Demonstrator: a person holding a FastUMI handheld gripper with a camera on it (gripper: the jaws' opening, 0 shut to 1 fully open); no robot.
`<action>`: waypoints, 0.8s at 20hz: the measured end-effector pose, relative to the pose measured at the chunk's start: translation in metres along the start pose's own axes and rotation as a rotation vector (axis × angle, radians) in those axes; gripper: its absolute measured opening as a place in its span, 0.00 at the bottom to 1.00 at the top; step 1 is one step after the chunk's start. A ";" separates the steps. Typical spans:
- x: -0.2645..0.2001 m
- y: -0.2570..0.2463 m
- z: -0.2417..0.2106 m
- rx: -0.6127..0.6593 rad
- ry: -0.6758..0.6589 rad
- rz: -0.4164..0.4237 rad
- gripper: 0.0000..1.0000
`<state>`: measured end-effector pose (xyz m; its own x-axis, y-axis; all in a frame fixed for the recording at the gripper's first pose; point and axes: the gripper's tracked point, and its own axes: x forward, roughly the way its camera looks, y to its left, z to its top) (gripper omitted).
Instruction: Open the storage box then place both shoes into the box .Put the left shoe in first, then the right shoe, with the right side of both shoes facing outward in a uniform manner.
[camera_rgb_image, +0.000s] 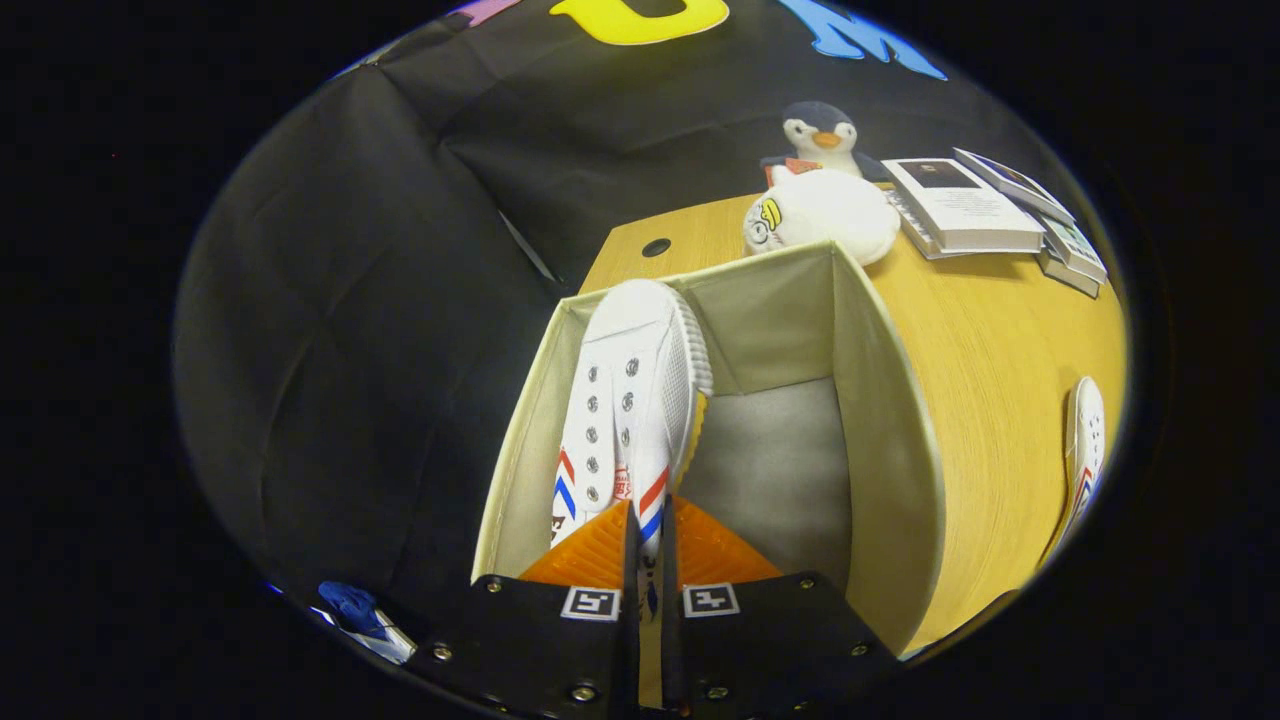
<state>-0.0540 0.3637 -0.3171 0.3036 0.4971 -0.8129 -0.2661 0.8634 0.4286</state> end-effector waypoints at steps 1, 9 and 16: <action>0.002 0.000 -0.006 -0.025 0.024 0.000 0.09; -0.070 -0.005 0.063 -0.158 -0.240 0.034 0.98; -0.146 -0.096 0.090 -0.129 -0.380 -0.068 0.97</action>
<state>0.0091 0.2163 -0.2039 0.6345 0.4562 -0.6239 -0.3386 0.8897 0.3062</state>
